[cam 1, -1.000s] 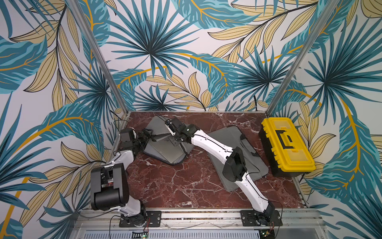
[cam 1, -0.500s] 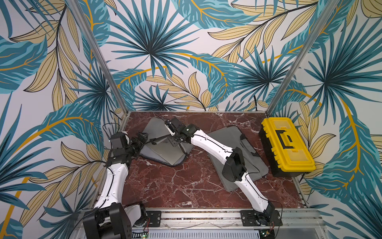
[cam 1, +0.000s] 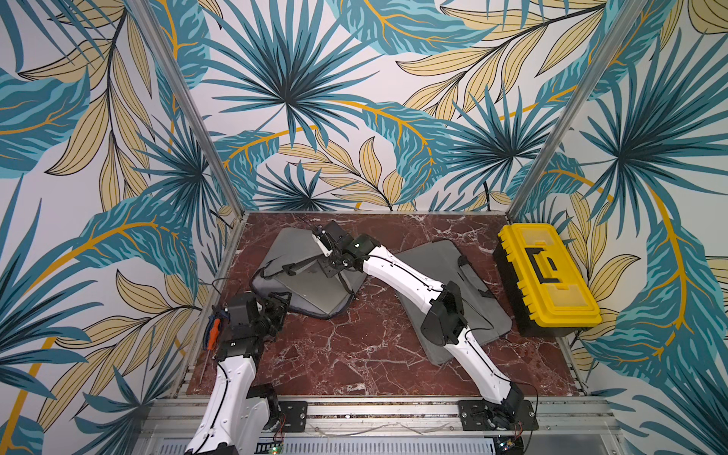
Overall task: Open the zippered laptop bag and take out the laptop
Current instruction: Adjust the zippered laptop bag at the center of the board, then take out the laptop from the zippered laptop bag.
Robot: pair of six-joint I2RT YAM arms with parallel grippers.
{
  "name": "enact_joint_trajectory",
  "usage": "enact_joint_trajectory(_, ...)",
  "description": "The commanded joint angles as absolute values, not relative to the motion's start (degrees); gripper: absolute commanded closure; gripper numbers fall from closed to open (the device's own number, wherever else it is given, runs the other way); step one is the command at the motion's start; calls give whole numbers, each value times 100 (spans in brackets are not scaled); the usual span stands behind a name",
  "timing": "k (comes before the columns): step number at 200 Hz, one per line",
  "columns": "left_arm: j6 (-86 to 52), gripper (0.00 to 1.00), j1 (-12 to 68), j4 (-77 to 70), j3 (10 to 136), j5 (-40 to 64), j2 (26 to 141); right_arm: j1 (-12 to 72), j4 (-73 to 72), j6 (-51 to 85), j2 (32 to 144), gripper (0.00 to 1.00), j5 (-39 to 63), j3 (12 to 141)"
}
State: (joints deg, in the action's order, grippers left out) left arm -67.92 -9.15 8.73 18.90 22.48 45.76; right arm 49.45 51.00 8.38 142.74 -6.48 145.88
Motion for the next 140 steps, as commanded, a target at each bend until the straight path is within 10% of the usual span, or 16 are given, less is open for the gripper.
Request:
enact_joint_trajectory(1,-7346,41,-713,-273,1400,1836,4588,4983,4588,1054,14179,100,-361,14915)
enact_joint_trajectory(140,-7198,46,-633,-3957,1600,1712,7825,4983,4574,1134,14185,100,-137,14915)
